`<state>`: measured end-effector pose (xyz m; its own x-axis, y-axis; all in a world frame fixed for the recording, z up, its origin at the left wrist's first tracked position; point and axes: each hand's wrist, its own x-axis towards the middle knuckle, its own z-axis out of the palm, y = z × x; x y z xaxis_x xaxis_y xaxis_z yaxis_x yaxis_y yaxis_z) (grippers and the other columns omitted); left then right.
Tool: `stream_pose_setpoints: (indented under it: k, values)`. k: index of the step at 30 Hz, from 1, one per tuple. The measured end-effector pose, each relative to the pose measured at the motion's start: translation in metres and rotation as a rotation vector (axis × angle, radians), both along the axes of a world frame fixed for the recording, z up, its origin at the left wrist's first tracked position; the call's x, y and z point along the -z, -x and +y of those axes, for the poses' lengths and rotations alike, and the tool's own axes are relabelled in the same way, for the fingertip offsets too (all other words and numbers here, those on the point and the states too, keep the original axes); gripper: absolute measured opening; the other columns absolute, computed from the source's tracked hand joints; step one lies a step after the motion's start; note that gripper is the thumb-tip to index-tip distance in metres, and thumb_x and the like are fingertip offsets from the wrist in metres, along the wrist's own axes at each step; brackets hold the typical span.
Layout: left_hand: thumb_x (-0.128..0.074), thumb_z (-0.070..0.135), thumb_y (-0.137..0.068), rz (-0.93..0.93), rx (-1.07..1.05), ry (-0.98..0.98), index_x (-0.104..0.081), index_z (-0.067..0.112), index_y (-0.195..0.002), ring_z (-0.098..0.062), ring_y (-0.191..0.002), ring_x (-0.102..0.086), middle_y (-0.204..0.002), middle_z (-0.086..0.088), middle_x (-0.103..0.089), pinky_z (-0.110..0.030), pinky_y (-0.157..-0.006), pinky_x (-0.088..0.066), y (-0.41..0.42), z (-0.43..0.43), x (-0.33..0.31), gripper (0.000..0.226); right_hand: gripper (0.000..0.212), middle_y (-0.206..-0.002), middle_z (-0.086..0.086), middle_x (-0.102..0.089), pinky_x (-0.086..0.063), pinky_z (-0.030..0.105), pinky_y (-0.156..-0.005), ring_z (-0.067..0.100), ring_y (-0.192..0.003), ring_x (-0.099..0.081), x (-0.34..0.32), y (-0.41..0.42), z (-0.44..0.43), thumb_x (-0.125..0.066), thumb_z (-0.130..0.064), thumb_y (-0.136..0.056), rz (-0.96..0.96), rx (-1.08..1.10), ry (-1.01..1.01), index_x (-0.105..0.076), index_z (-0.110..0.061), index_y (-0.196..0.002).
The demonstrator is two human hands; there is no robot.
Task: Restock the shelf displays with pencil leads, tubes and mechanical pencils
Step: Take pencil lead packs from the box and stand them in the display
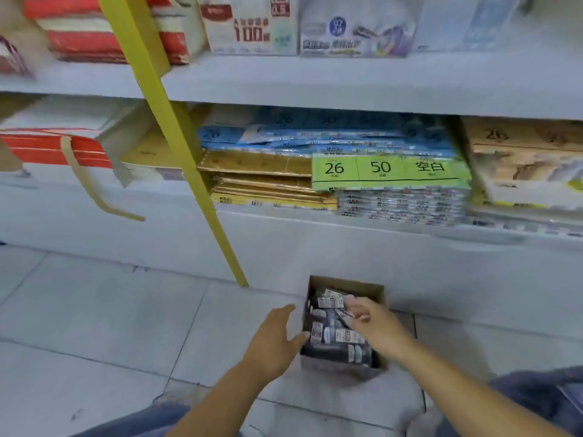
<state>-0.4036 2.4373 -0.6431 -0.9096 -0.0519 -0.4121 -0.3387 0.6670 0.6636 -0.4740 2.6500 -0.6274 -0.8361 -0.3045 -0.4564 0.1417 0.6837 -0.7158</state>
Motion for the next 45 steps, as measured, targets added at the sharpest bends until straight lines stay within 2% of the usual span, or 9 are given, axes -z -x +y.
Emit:
stream_pose_setpoints:
  k: [4, 7, 16, 21, 29, 33, 36, 41, 45]
  values:
    - [-0.055, 0.044, -0.099, -0.18, -0.05, -0.085, -0.021, 0.018, -0.157, -0.017, -0.143, -0.037, -0.16, -0.003, -0.03, -0.031, -0.117, -0.03, -0.007, 0.005, 0.042, 0.072, 0.04, -0.129, 0.004, -0.052, -0.033, 0.018, -0.093, 0.018, -0.122, -0.048, 0.052, 0.001, 0.006, -0.065, -0.016, -0.09, 0.125, 0.059, -0.113, -0.056, -0.014, -0.129]
    - [-0.055, 0.041, -0.1, -0.226, -0.1, -0.152, -0.022, 0.022, -0.157, -0.015, -0.138, -0.043, -0.159, -0.002, -0.033, -0.026, -0.11, -0.036, -0.002, 0.005, 0.056, 0.069, 0.044, -0.129, 0.007, -0.05, -0.033, 0.026, -0.102, 0.024, -0.125, -0.042, 0.07, 0.016, 0.002, -0.069, -0.019, -0.088, 0.189, 0.046, -0.18, -0.056, -0.013, -0.129]
    - [-0.05, 0.002, -0.102, -0.165, -0.218, -0.383, -0.046, 0.016, -0.146, -0.013, -0.128, -0.057, -0.139, 0.002, -0.06, -0.03, -0.11, -0.043, 0.005, 0.015, 0.069, 0.047, 0.064, -0.135, 0.006, -0.046, -0.04, 0.037, -0.103, 0.026, -0.122, -0.045, 0.116, 0.056, -0.012, -0.062, -0.045, -0.088, 0.219, -0.052, -0.442, -0.041, -0.02, -0.142]
    - [-0.049, -0.006, -0.099, -0.163, -0.247, -0.449, -0.05, 0.016, -0.143, -0.013, -0.126, -0.059, -0.136, 0.001, -0.063, -0.029, -0.108, -0.046, 0.007, 0.012, 0.072, 0.049, 0.065, -0.147, 0.002, -0.038, -0.031, 0.035, -0.107, 0.027, -0.126, -0.035, 0.133, 0.047, -0.011, -0.053, -0.05, -0.092, 0.253, -0.14, -0.479, -0.032, -0.027, -0.149]
    - [-0.05, -0.001, -0.101, -0.147, -0.265, -0.468, -0.049, 0.018, -0.145, -0.015, -0.128, -0.057, -0.138, 0.002, -0.062, -0.041, -0.111, -0.044, 0.003, 0.014, 0.075, 0.048, 0.066, -0.152, 0.01, -0.031, -0.031, 0.037, -0.111, 0.029, -0.139, -0.03, 0.129, 0.037, -0.01, -0.061, -0.049, -0.088, 0.126, -0.084, -0.331, -0.034, -0.038, -0.147]
    - [-0.05, -0.001, -0.101, -0.142, -0.27, -0.477, -0.049, 0.02, -0.144, -0.015, -0.128, -0.057, -0.137, 0.003, -0.063, -0.032, -0.107, -0.047, 0.001, 0.015, 0.073, 0.048, 0.062, -0.136, 0.006, -0.05, -0.047, 0.032, -0.092, 0.023, -0.113, -0.055, 0.122, 0.042, -0.008, -0.072, -0.042, -0.081, 0.063, -0.07, -0.264, -0.046, -0.037, -0.137]
    - [-0.05, 0.002, -0.102, -0.143, -0.259, -0.488, -0.048, 0.023, -0.145, -0.012, -0.127, -0.058, -0.138, 0.006, -0.062, -0.028, -0.104, -0.047, 0.0, 0.015, 0.073, 0.048, 0.062, -0.127, 0.0, -0.059, -0.05, 0.03, -0.083, 0.019, -0.102, -0.06, 0.118, 0.049, -0.006, -0.076, -0.041, -0.078, 0.006, -0.072, -0.246, -0.05, -0.035, -0.134]
    - [-0.05, 0.003, -0.102, -0.151, -0.273, -0.51, -0.048, 0.023, -0.146, -0.014, -0.127, -0.058, -0.138, 0.005, -0.062, -0.022, -0.099, -0.047, 0.001, 0.015, 0.073, 0.048, 0.047, -0.131, -0.007, -0.061, -0.048, 0.032, -0.094, 0.015, -0.115, -0.058, 0.112, 0.051, -0.008, -0.05, -0.061, -0.09, -0.043, -0.044, -0.205, -0.056, -0.038, -0.131]
    - [-0.05, 0.003, -0.102, -0.158, -0.283, -0.519, -0.05, 0.024, -0.144, -0.012, -0.125, -0.06, -0.136, 0.007, -0.063, -0.014, -0.091, -0.048, 0.0, 0.014, 0.076, 0.047, 0.037, -0.123, -0.008, -0.066, -0.052, 0.031, -0.085, 0.011, -0.101, -0.063, 0.109, 0.044, -0.007, -0.051, -0.049, -0.094, 0.018, -0.048, -0.195, -0.06, -0.035, -0.128]
